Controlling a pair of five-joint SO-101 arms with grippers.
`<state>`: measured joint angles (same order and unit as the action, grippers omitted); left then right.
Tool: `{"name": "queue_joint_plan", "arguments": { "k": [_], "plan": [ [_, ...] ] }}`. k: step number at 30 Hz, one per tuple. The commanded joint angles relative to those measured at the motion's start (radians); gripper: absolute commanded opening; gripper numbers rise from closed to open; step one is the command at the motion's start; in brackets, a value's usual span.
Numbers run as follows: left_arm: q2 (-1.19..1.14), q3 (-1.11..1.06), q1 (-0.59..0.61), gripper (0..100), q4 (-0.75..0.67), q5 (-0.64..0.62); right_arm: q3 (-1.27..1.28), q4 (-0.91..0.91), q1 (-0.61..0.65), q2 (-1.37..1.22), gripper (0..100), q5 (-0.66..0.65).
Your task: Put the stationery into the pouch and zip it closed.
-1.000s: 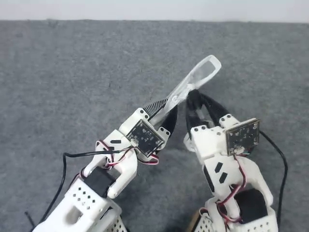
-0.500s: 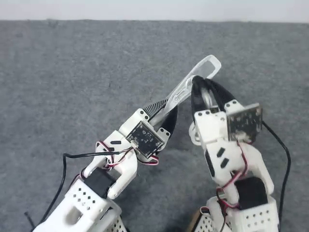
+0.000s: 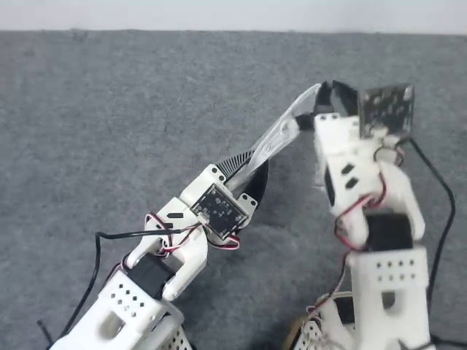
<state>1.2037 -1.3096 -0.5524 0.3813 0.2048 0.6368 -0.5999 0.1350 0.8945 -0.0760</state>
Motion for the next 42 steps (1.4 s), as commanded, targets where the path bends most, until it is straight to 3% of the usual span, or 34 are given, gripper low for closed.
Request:
{"name": "queue_joint_plan", "arguments": {
  "k": [1,8,12,17,28,32,36,42],
  "plan": [
    [0.003,-0.024,0.011,1,-0.006,0.017,-0.123,0.027,-0.058,-0.117,0.6,-0.017],
    [0.003,-0.024,0.012,1,-0.006,0.017,-0.173,0.013,-0.108,-0.219,0.6,-0.015],
    [0.003,-0.024,0.012,1,-0.006,0.017,-0.178,-0.128,-0.102,-0.14,1.0,-0.011],
    [0.003,-0.024,0.012,1,-0.006,0.017,-0.172,-0.367,-0.101,0.021,15.9,-0.009],
    [0.003,-0.025,0.012,1,-0.006,0.017,-0.17,-0.728,0.127,0.259,18.8,-0.008],
    [0.003,-0.027,0.012,1,-0.006,0.017,-0.17,-0.808,0.228,0.303,18.8,0.063],
    [0.003,-0.033,0.012,1,-0.006,0.017,-0.12,-0.806,0.331,0.309,18.8,0.086],
    [0.003,-0.033,0.012,1,-0.006,0.017,0.089,-0.581,0.352,0.312,18.8,0.084]
  ]
}}
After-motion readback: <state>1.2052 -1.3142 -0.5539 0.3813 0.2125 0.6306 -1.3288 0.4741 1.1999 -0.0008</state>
